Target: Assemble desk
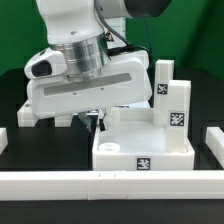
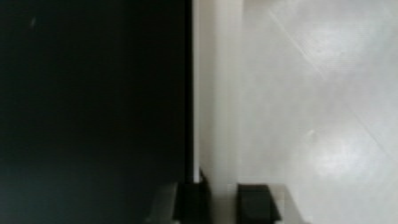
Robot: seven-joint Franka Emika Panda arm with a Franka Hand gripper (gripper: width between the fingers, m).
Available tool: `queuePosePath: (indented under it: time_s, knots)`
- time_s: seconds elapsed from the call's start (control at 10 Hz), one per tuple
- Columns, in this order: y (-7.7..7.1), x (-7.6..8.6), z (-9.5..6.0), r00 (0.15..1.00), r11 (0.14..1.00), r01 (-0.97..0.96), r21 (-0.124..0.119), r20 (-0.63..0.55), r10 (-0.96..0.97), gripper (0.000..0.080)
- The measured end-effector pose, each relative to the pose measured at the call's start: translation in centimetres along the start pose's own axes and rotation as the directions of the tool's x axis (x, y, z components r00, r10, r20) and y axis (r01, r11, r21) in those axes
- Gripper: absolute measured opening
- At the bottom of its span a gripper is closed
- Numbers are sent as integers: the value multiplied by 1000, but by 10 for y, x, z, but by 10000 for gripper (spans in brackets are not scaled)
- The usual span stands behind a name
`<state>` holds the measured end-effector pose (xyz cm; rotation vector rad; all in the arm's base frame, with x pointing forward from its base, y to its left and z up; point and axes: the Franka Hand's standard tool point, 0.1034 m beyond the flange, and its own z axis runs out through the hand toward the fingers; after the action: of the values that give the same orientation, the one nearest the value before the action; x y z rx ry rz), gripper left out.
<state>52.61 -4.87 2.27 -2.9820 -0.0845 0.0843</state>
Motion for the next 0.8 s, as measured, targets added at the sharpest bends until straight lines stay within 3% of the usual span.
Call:
queuePosePath:
  time_s: [0.2, 0.3, 0.6, 0.8]
  knots:
    - [0, 31, 3, 951, 955, 295, -39, -81, -297, 60]
    - [1, 27, 3, 950, 953, 302, -36, -75, -304, 59]
    - [7, 27, 2, 843, 843, 533, -73, -36, -536, 57]
    - [-3, 58, -8, 724, 721, 683, -114, -22, -689, 57]
